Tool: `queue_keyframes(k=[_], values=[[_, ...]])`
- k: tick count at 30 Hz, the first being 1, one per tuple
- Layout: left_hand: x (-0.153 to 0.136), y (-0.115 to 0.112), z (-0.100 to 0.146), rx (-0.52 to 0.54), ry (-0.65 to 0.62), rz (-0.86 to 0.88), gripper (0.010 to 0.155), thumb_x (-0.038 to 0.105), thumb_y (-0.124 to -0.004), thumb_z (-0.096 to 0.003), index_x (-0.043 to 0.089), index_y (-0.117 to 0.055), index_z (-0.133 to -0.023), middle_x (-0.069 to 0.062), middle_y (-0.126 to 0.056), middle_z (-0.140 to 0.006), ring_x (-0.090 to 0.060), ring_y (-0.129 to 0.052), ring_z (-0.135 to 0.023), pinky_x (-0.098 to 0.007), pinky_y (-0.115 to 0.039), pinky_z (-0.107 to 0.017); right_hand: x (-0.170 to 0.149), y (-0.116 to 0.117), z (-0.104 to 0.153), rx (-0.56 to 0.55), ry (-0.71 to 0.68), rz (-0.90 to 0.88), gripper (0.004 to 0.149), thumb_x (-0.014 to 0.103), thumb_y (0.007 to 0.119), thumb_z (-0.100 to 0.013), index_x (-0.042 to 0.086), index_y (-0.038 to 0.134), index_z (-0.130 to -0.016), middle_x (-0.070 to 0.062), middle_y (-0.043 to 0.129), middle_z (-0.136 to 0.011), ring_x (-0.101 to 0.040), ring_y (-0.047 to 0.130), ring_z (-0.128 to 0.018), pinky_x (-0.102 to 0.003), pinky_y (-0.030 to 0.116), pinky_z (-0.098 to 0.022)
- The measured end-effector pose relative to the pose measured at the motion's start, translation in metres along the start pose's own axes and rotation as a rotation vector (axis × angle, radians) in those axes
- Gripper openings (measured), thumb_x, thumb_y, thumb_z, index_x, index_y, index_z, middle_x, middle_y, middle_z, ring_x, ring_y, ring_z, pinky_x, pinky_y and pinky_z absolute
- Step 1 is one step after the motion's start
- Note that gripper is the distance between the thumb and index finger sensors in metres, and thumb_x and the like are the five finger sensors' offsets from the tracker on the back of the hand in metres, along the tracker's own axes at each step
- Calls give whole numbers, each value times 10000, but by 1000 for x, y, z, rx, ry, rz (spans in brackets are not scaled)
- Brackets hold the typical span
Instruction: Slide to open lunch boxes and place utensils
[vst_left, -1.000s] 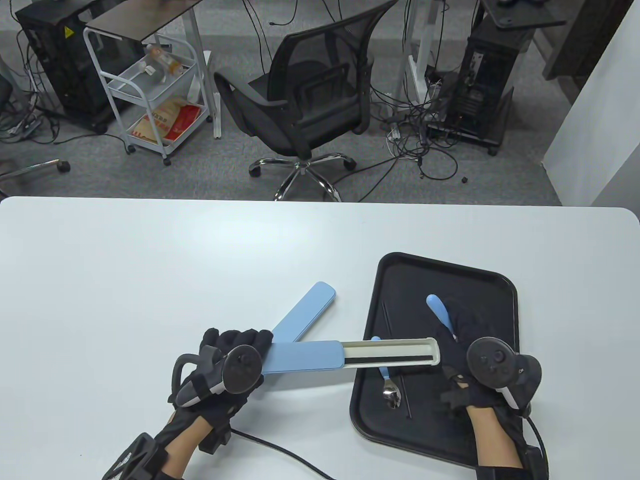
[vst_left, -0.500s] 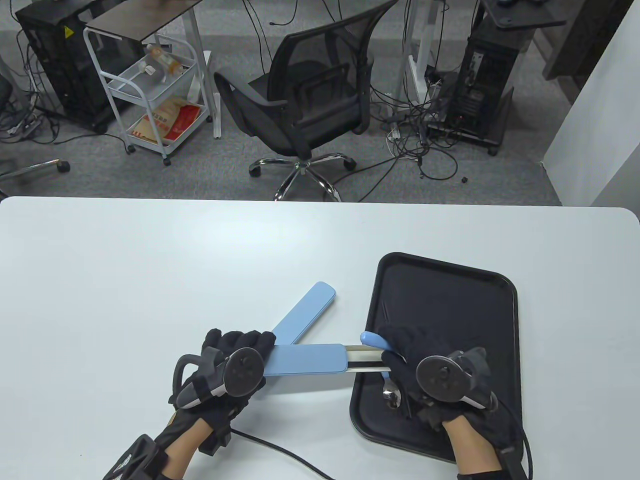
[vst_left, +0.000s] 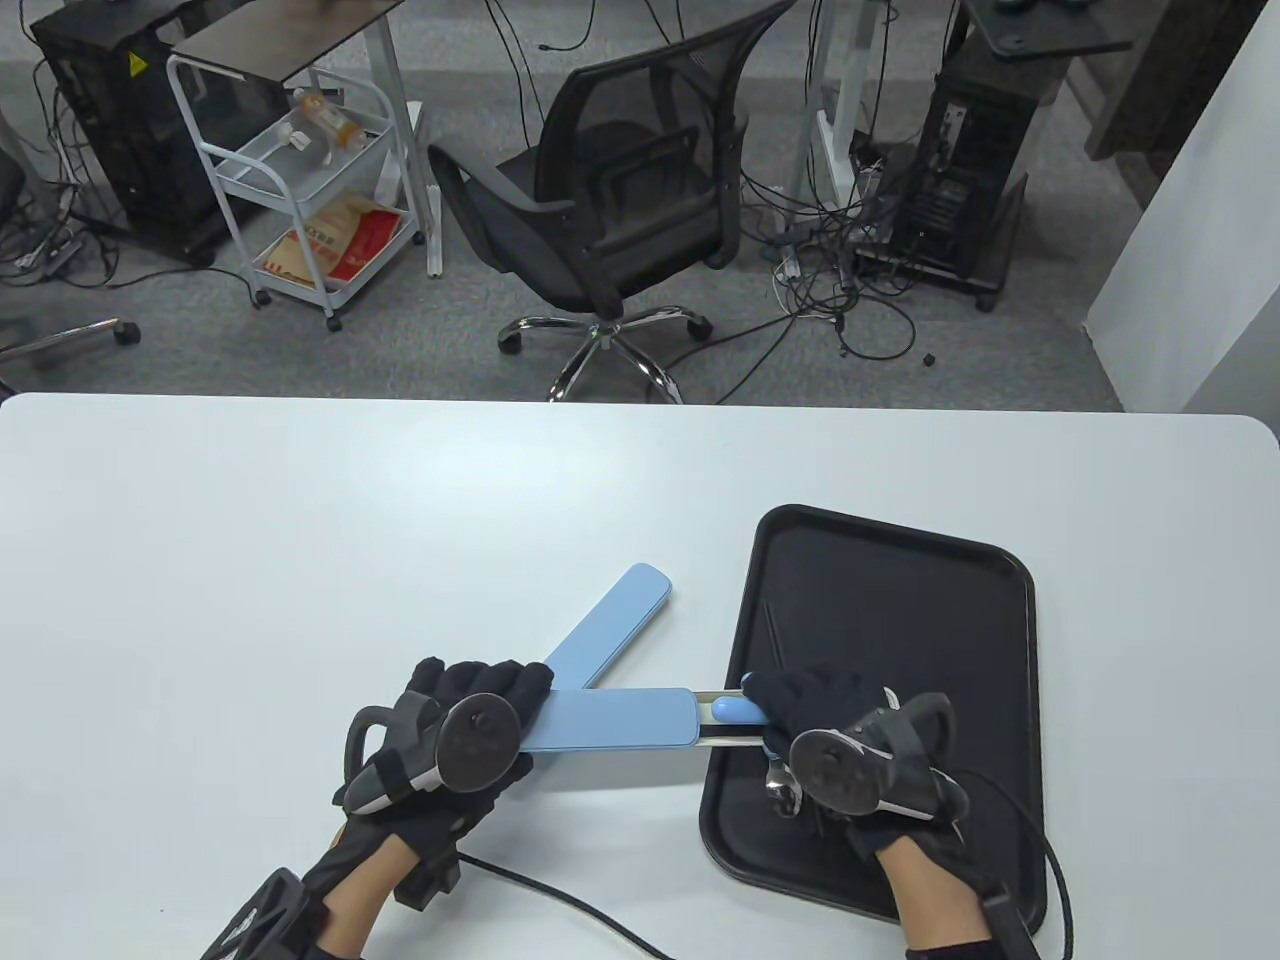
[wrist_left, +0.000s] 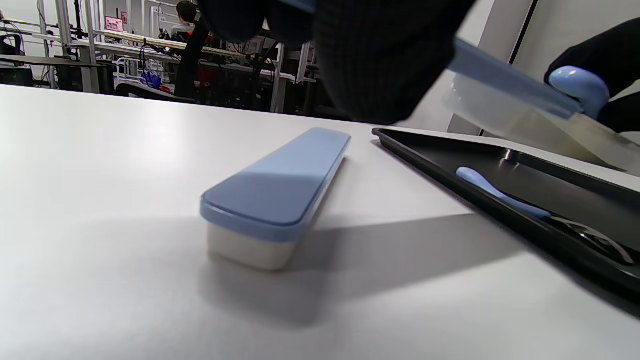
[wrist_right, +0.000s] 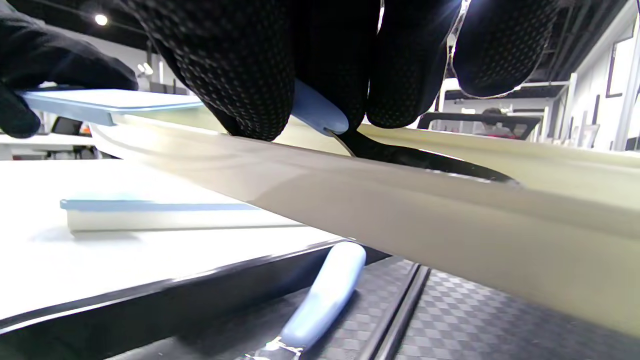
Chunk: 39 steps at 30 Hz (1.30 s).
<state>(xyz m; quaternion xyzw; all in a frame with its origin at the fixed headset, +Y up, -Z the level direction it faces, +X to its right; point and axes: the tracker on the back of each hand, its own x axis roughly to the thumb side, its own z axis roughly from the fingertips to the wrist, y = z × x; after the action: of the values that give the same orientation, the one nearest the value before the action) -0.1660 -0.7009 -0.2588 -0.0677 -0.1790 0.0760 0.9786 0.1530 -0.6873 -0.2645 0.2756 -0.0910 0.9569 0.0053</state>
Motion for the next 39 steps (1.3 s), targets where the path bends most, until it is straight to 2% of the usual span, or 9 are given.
queue_keyframes(k=[17,20,23,26,29,31,33,36,39], values=[[-3,-1,0,-38,12,30,832,385,-941,-472,289,-417,-1112,33,-495,-1154,-316,-550,-1062,-733,-364,-772,-3,-3,1,10,17,-5,559,294,952,-482,183,750,-992,-88,890,-900,-416,835,-861,-641,701,-623],[-6,0,0,-33,25,49,832,382,-940,-474,287,-415,-1112,32,-493,-1154,-317,-546,-1063,-734,-360,-772,-16,-12,5,-61,101,-43,570,319,936,-491,173,734,-1004,-102,874,-916,-426,825,-865,-646,693,-624],[-12,1,-1,-30,44,87,832,380,-939,-474,285,-414,-1112,30,-491,-1154,-320,-545,-1064,-736,-359,-772,-39,-24,15,-166,299,-58,618,364,939,-487,158,712,-1024,-120,855,-935,-440,817,-863,-647,690,-623],[-18,1,-2,-37,66,124,829,382,-922,-482,278,-399,-1116,21,-475,-1159,-326,-533,-1066,-740,-359,-771,-56,-31,24,-167,500,-40,670,425,925,-492,153,676,-1052,-132,825,-967,-449,808,-870,-647,688,-626],[-24,3,-2,-29,89,162,829,380,-923,-482,276,-399,-1116,20,-475,-1159,-328,-533,-1065,-740,-359,-771,-72,-28,29,-138,616,-206,717,458,920,-493,145,640,-1075,-149,798,-993,-459,801,-875,-648,686,-627],[-27,3,-2,-27,93,182,827,382,-918,-485,275,-395,-1116,19,-472,-1159,-328,-532,-1065,-740,-359,-771,-80,-22,32,-82,662,-353,803,532,887,-485,138,571,-1110,-176,737,-1039,-497,751,-900,-669,657,-638],[-29,4,-2,-38,90,211,828,383,-914,-487,272,-390,-1118,15,-467,-1161,-330,-528,-1066,-739,-358,-771,-85,-13,33,-10,713,-490,863,530,884,-491,128,479,-1139,-223,640,-1089,-534,702,-919,-688,623,-646],[-30,5,-2,-42,79,225,829,384,-914,-486,274,-389,-1118,19,-467,-1160,-328,-526,-1066,-736,-357,-772,-89,-3,31,60,690,-553,935,510,887,-499,85,363,-1146,-245,548,-1118,-535,672,-935,-688,611,-653],[-28,6,-1,-41,71,228,827,386,-912,-487,276,-389,-1118,18,-467,-1161,-329,-526,-1066,-735,-358,-771,-91,9,29,31,650,-668,917,442,910,-499,51,372,-1130,-236,587,-1096,-517,706,-918,-684,626,-644]])
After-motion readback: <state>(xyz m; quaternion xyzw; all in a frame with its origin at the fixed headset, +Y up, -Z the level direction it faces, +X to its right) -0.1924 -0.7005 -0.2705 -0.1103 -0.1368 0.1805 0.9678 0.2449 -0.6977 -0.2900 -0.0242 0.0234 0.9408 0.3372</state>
